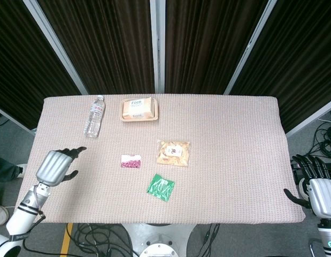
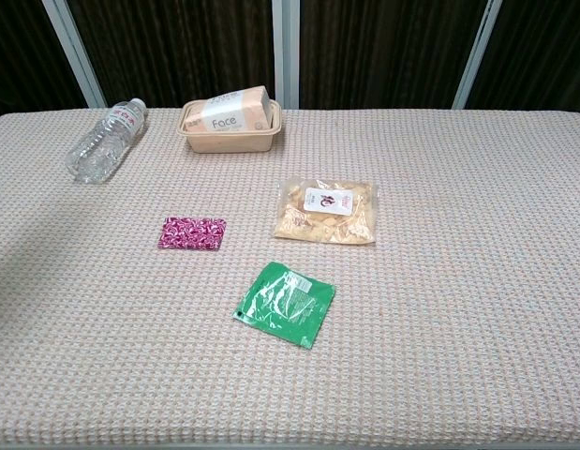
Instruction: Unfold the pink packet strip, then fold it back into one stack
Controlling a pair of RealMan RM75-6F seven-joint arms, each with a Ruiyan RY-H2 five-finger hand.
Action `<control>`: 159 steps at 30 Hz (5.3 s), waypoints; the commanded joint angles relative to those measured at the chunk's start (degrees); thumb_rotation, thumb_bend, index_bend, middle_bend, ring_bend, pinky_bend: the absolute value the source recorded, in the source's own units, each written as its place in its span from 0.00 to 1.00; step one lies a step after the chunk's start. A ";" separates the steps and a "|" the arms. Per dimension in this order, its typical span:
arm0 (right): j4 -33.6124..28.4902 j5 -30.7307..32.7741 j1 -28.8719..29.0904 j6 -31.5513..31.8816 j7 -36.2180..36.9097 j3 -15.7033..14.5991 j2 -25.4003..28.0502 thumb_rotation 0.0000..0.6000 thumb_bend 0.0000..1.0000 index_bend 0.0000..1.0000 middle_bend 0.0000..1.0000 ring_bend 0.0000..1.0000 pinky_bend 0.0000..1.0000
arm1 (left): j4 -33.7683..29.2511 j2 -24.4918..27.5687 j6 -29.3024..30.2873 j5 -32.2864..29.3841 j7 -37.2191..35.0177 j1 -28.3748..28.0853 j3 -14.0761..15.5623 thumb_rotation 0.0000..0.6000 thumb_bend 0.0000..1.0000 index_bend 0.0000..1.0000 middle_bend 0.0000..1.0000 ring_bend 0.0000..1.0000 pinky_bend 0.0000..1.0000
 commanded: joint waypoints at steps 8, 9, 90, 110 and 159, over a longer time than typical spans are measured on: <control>-0.36 0.77 0.22 -0.85 -0.59 -0.02 0.10 1.00 0.09 0.11 0.11 0.03 0.01 | 9.21 -8.88 -18.90 1.92 -4.92 -14.97 0.26 1.00 0.48 0.30 0.87 0.81 0.90; -0.40 0.83 0.27 -0.93 -0.64 -0.01 0.11 1.00 0.09 0.11 0.11 0.03 0.01 | 9.66 -9.61 -20.19 1.40 -4.57 -15.83 0.13 1.00 0.48 0.30 0.87 0.81 0.90; 1.36 2.61 -0.38 -1.63 0.77 -0.08 -0.58 1.00 0.09 0.11 0.12 0.03 0.01 | 10.50 -14.23 -31.44 -25.79 19.66 -25.31 6.70 1.00 0.49 0.29 0.87 0.81 0.89; 0.80 2.14 -0.50 -1.24 0.39 -0.15 -0.49 1.00 0.09 0.11 0.12 0.03 0.01 | 6.95 -10.39 -27.40 -27.79 20.39 -23.43 8.55 1.00 0.49 0.29 0.87 0.81 0.89; 0.24 2.23 -0.30 -1.42 -0.19 -0.01 -0.39 1.00 0.09 0.11 0.12 0.03 0.02 | 4.32 -7.58 -22.03 -30.44 16.09 -20.72 6.13 1.00 0.44 0.30 0.87 0.81 0.88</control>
